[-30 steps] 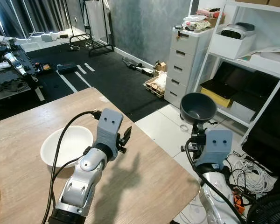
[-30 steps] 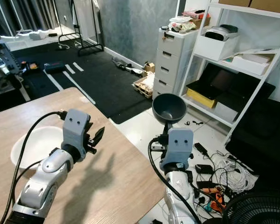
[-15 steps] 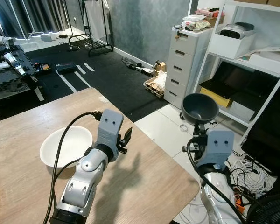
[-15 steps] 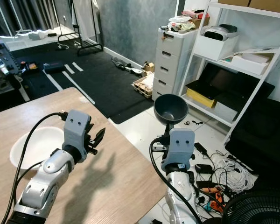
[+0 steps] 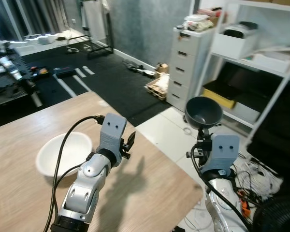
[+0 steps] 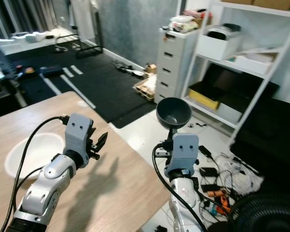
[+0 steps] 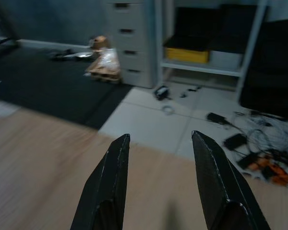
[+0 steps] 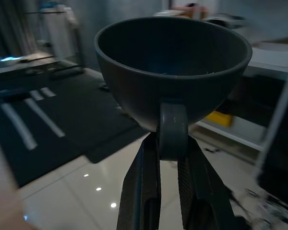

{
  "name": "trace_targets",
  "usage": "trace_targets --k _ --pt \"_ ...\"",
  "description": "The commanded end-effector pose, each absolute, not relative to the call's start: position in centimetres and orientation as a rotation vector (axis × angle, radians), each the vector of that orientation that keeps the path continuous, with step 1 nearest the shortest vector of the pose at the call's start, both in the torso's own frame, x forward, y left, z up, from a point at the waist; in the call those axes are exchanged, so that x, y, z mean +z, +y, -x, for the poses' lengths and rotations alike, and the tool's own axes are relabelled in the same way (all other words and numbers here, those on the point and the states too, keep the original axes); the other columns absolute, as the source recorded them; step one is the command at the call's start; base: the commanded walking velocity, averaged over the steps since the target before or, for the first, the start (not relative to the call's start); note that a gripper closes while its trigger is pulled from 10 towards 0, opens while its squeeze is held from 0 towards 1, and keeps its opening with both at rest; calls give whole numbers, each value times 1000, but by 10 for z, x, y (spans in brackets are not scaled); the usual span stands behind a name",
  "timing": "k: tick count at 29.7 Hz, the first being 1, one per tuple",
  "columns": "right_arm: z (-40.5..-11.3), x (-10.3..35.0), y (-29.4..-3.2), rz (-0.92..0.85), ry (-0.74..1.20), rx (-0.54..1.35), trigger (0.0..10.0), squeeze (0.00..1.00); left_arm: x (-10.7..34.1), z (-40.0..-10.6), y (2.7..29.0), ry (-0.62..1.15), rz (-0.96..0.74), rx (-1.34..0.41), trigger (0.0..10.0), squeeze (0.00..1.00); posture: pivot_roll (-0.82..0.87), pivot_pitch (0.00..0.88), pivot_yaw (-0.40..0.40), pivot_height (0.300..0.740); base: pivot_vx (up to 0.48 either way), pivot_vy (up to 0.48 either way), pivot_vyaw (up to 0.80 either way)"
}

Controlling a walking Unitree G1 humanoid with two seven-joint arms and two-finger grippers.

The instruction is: Setting the table

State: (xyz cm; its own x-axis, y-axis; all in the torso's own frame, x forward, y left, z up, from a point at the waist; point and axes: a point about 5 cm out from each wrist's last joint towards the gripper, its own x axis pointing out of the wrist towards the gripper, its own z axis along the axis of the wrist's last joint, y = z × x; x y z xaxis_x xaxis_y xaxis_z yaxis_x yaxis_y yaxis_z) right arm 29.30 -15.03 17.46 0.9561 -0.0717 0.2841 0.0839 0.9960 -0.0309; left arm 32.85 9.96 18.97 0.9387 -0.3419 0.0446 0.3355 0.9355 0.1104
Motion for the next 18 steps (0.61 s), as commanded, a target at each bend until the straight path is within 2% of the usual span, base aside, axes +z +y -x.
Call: trace_targets --k 1,18 --pt "-291 172 -151 37 -278 -84 10000 0 187 -328 101 -54 -109 -346 10000 0 11 40 139 740 0 0 -800" --pt "-288 170 -151 35 -270 -88 10000 0 185 -327 101 -44 -107 -350 10000 0 13 57 143 740 0 0 -800"
